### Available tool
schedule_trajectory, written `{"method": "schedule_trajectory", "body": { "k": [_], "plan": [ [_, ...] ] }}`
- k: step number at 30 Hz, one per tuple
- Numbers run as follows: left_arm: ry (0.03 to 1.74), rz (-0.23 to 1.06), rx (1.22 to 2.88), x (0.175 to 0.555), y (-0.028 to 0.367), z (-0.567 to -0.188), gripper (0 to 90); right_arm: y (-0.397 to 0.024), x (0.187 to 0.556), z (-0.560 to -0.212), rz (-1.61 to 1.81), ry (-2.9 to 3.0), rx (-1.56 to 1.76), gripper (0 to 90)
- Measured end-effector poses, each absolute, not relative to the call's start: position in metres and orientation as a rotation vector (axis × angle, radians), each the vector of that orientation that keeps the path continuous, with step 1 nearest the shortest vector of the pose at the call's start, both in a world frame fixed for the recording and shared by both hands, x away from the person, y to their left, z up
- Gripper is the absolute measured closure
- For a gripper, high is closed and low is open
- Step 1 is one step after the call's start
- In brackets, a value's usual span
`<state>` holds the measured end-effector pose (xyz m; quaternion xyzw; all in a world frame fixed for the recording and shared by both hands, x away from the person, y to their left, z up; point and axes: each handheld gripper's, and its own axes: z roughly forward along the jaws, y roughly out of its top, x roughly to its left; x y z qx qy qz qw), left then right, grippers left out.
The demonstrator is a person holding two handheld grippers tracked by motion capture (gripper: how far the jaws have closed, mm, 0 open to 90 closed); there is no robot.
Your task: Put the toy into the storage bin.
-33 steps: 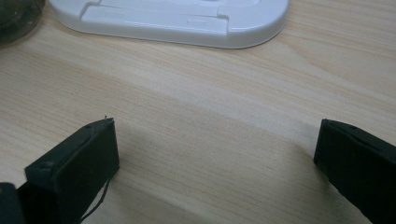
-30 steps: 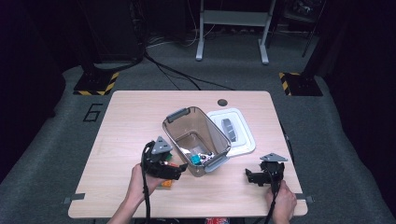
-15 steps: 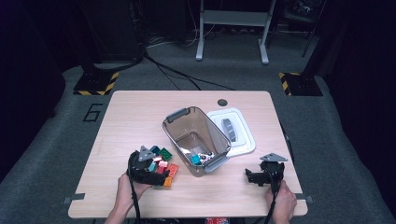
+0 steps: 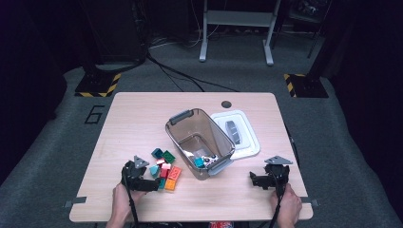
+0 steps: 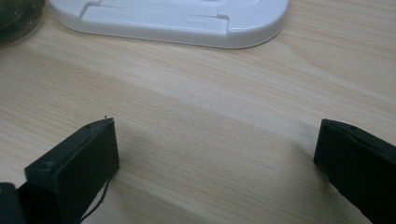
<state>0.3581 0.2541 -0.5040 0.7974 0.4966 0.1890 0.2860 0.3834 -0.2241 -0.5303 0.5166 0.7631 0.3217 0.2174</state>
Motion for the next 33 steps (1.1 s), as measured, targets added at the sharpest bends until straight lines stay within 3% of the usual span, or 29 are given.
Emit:
{"method": "schedule_trajectory", "body": {
  "k": [10,16,23,33],
  "plan": [
    [1.344,0.542,2.148,0.347,0.272,-0.501,7.5,-0.224,0.383,-0.53,0.891,2.113,1.435,0.0],
    [1.346,0.472,2.112,0.342,0.272,-0.492,0.0,-0.224,0.383,-0.53,0.89,2.113,1.437,0.0],
    [1.327,0.42,2.161,0.345,0.255,-0.497,0.6,-0.224,0.383,-0.53,0.891,2.113,1.436,0.0],
    [1.3,0.402,2.165,0.341,0.255,-0.501,45.6,-0.224,0.383,-0.53,0.891,2.114,1.43,0.0]
  ]
}}
